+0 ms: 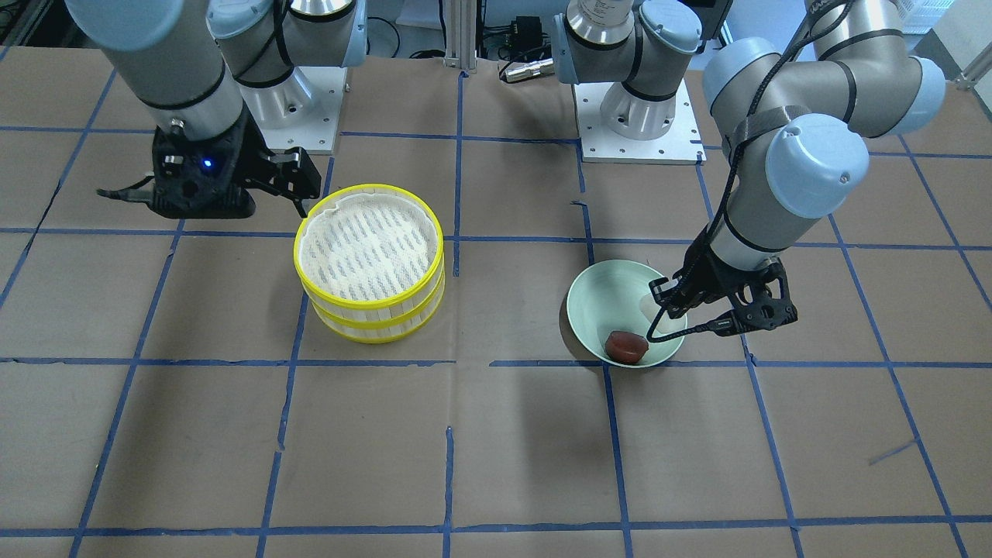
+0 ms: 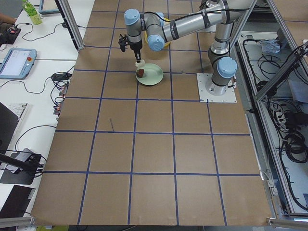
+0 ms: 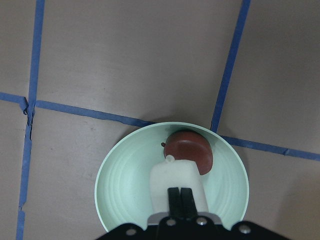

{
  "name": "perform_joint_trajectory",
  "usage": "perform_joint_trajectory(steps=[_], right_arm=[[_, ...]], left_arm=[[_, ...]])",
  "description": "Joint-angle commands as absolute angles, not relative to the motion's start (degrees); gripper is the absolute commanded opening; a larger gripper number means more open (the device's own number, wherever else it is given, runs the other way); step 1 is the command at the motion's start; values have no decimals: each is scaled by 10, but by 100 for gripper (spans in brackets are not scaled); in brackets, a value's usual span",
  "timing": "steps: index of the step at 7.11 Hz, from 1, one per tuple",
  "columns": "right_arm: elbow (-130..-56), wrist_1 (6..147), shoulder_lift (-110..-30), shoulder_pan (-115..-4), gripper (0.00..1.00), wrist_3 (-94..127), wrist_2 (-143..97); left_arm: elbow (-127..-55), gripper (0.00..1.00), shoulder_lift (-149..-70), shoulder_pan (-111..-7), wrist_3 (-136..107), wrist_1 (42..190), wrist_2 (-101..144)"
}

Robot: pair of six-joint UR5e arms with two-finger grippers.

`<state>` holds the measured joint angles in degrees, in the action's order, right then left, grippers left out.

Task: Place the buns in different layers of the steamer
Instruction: 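Hold the bun with the left gripper while the right grips the top tier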

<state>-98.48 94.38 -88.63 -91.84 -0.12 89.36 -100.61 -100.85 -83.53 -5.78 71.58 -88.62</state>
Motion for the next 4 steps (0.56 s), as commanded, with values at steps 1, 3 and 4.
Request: perform_joint_trajectory(steps=[1, 3, 4], right_arm=[[-1136, 1120, -879, -905, 96, -17, 894], [-1197, 1191, -875, -888, 93, -26, 894], [-1197, 1193, -874, -887, 90, -28, 895]], left_arm=[[-1008, 0, -1007, -836, -58, 717, -886], [-1008, 0, -1008, -837, -60, 718, -886], [-1007, 0, -1008, -837, -60, 719, -886]])
